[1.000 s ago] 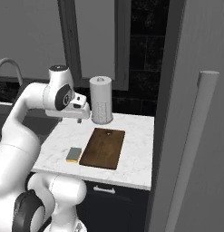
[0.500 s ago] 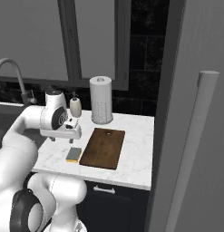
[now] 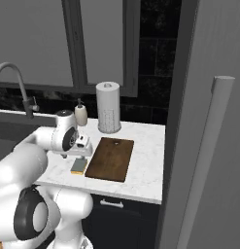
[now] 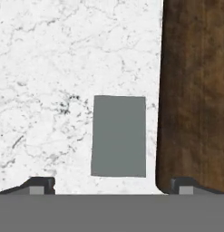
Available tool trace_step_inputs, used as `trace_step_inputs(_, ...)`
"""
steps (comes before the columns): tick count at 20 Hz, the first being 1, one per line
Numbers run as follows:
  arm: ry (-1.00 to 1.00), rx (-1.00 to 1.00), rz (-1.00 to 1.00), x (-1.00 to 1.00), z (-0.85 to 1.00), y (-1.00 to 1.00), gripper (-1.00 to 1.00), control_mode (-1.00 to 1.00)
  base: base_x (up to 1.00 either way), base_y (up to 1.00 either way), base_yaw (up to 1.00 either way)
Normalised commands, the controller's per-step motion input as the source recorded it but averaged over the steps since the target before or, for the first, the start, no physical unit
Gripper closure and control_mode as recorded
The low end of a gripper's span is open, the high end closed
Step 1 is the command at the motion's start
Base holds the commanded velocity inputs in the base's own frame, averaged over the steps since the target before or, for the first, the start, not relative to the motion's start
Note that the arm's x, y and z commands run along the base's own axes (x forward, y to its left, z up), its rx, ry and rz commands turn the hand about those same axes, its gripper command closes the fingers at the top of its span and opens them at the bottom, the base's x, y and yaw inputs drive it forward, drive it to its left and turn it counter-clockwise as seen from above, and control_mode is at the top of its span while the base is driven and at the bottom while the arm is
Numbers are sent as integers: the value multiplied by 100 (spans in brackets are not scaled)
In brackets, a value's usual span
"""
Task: Pick up the sponge from the counter and clean the cutting board by briefly scrubbing or pressing down on the cutting board. Once finished, release the sponge.
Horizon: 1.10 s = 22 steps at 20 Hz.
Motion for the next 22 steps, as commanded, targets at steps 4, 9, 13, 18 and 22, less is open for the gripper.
trace_step_inputs(4, 0, -1, 0, 27, -37, 0, -100, -100, 0, 0, 0)
trace_step_inputs(9, 0, 0, 0, 4, -42, 0, -100, -100, 0, 0, 0)
trace_step_inputs(13, 0, 0, 0, 0, -25, 0, -100, -100, 0, 0, 0)
trace_step_inputs(18, 2, 0, 0, 0, -13, 0, -100, -100, 0, 0, 0)
trace_step_inputs(22, 3, 0, 0, 0, -11, 0, -100, -100, 0, 0, 0)
